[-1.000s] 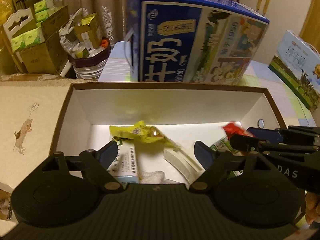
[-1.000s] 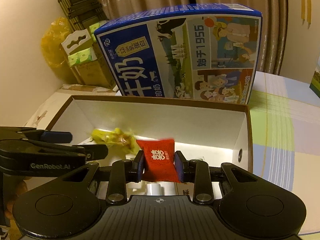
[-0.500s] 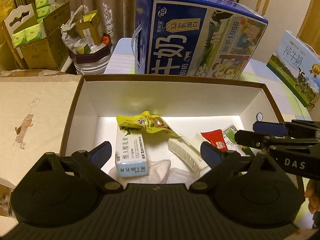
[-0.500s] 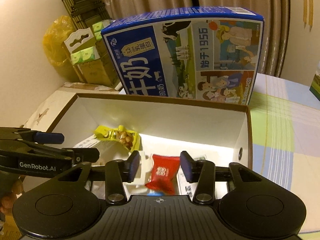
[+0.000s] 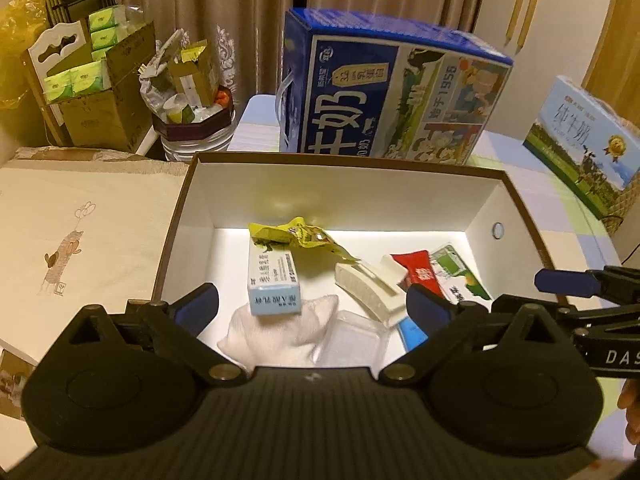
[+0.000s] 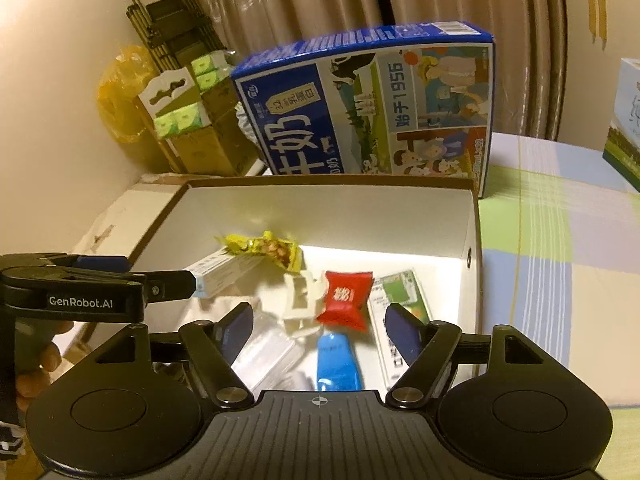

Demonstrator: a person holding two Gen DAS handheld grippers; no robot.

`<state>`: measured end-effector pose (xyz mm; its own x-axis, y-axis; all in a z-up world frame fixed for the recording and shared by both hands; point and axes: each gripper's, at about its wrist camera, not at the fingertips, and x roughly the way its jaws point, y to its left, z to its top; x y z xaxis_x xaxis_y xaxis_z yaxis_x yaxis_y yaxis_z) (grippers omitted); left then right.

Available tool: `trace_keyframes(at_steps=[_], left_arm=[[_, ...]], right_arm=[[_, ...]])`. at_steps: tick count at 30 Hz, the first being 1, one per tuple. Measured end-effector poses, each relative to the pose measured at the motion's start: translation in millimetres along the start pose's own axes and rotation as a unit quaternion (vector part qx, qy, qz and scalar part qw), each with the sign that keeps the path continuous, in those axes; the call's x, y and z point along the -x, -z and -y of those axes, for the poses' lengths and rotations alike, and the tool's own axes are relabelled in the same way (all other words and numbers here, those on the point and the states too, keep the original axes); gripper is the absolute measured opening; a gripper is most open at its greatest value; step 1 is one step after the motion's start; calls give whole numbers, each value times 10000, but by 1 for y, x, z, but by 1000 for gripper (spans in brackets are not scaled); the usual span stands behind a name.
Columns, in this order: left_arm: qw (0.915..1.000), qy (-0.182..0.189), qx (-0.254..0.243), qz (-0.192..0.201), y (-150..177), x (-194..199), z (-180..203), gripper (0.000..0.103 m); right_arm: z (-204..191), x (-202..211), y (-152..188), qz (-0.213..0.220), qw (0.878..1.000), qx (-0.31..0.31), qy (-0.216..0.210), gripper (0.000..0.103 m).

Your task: Organize objects

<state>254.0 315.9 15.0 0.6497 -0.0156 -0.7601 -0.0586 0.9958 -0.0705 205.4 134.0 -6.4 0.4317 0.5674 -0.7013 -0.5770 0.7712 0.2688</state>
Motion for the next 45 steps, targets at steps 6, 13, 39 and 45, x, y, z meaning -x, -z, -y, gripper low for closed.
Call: trace_keyframes(at_steps=[6, 13, 39, 45], left_arm=[[9999, -106, -22, 92, 16, 26, 11, 99], [9998, -121, 28, 161, 37, 59, 27, 100], [9990, 229, -283, 240, 131, 144, 159, 102], [9980, 433, -404, 230, 156, 161, 191, 102]], right_arm=[[-1, 29, 15, 96, 9999, -8, -28, 71], [1, 63, 33, 168, 9999, -10, -17, 71], [53, 214, 132, 237, 9990, -193, 338, 71], [69, 249, 158, 208, 9983, -300, 452, 71]])
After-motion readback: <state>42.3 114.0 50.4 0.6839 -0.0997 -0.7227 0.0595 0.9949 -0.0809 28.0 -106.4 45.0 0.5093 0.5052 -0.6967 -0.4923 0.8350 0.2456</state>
